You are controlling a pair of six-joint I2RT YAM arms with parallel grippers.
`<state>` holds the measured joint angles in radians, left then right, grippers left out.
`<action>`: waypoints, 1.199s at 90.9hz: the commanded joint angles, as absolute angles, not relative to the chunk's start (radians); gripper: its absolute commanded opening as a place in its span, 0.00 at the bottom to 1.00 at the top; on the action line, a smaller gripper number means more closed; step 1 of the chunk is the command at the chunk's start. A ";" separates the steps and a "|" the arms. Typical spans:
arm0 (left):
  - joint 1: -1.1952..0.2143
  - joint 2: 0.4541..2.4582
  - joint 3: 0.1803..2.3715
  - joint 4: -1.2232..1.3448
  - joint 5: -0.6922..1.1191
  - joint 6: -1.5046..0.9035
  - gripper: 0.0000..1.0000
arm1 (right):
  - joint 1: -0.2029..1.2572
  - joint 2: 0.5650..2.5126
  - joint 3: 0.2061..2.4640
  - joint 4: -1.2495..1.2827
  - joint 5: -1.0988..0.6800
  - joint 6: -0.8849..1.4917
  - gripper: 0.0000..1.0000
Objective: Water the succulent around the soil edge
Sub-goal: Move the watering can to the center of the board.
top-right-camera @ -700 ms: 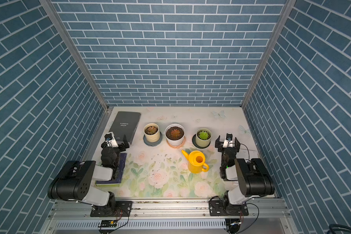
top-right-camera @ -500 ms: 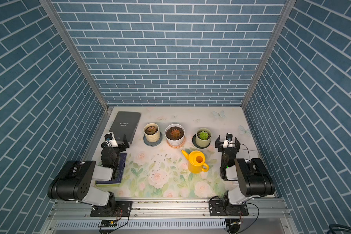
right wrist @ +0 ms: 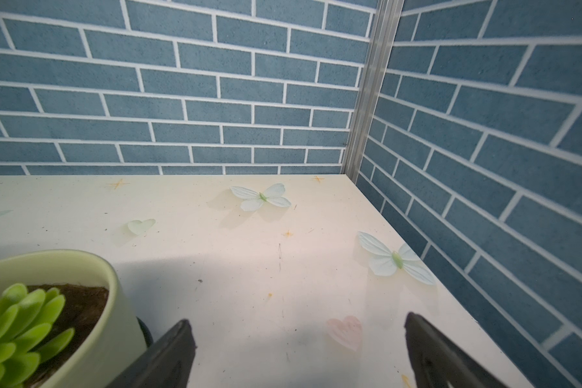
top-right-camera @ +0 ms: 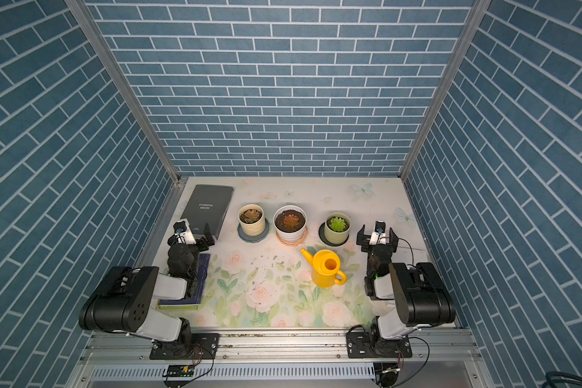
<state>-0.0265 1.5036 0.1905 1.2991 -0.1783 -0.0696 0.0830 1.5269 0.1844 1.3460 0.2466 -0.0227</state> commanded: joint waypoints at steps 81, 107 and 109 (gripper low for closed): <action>0.001 1.122 0.438 0.651 -0.547 -0.515 1.00 | 0.059 1.501 0.214 1.270 0.223 0.020 0.99; 0.006 1.107 0.472 0.718 -0.246 -0.530 1.00 | 0.065 1.476 0.160 1.351 0.237 0.015 1.00; 0.006 1.099 0.470 0.720 -0.247 -0.541 1.00 | 0.066 1.474 0.148 1.369 0.241 0.013 0.99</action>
<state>0.0017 1.1320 0.4664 0.7425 -0.3054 -0.4618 0.0635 1.4982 0.1913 1.3022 0.2302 -0.0040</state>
